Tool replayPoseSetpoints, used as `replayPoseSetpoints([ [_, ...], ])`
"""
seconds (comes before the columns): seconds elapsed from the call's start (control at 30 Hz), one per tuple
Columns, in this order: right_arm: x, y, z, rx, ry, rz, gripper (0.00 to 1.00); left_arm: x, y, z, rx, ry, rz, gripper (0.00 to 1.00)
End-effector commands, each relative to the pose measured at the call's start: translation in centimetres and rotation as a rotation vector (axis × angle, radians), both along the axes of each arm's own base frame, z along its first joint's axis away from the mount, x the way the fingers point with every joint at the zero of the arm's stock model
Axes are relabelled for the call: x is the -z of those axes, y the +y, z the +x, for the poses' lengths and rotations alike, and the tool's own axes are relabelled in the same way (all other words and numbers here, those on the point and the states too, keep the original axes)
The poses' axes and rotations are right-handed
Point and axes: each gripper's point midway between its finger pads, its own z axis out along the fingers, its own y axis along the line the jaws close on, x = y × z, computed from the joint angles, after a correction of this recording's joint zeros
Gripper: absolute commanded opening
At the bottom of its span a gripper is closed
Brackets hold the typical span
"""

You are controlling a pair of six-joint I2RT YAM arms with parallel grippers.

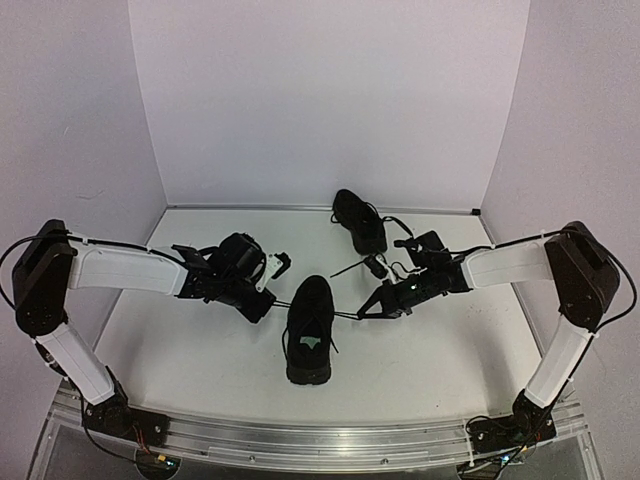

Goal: Tie the shoes

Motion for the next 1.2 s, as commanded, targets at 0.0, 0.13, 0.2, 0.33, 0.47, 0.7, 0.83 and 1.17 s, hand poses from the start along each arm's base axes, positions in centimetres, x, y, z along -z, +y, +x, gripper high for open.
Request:
replayPoseSetpoints([
  [0.0, 2.6, -2.9, 0.5, 0.074, 0.035, -0.112, 0.0, 2.1, 4.1, 1.5, -0.138, 0.019, 0.118, 0.0],
  [0.13, 3.0, -3.2, 0.4, 0.078, 0.042, -0.119, 0.0, 2.3, 4.3, 1.5, -0.148, 0.026, 0.114, 0.0],
  [0.2, 3.2, -3.3, 0.4, 0.08, 0.046, -0.122, 0.0, 2.3, 4.4, 1.5, -0.157, 0.032, 0.106, 0.0],
  [0.33, 3.7, -3.7, 0.3, 0.086, 0.056, -0.129, 0.0, 2.4, 4.7, 1.7, -0.176, 0.043, 0.104, 0.0],
  [0.47, 3.9, -4.0, 0.3, 0.09, 0.059, -0.132, 0.0, 2.4, 4.9, 1.8, -0.187, 0.051, 0.112, 0.0],
  [0.7, 3.5, -4.1, 0.5, 0.093, 0.056, -0.121, 0.0, 2.5, 5.7, 1.7, -0.226, 0.084, 0.136, 0.0],
  [0.83, 3.5, -4.2, 0.4, 0.094, 0.057, -0.122, 0.0, 2.4, 5.7, 1.6, -0.231, 0.087, 0.126, 0.0],
  [1.17, 2.8, -4.0, 0.4, 0.089, 0.053, -0.098, 0.0, 2.3, 5.5, 1.3, -0.228, 0.095, 0.097, 0.0],
])
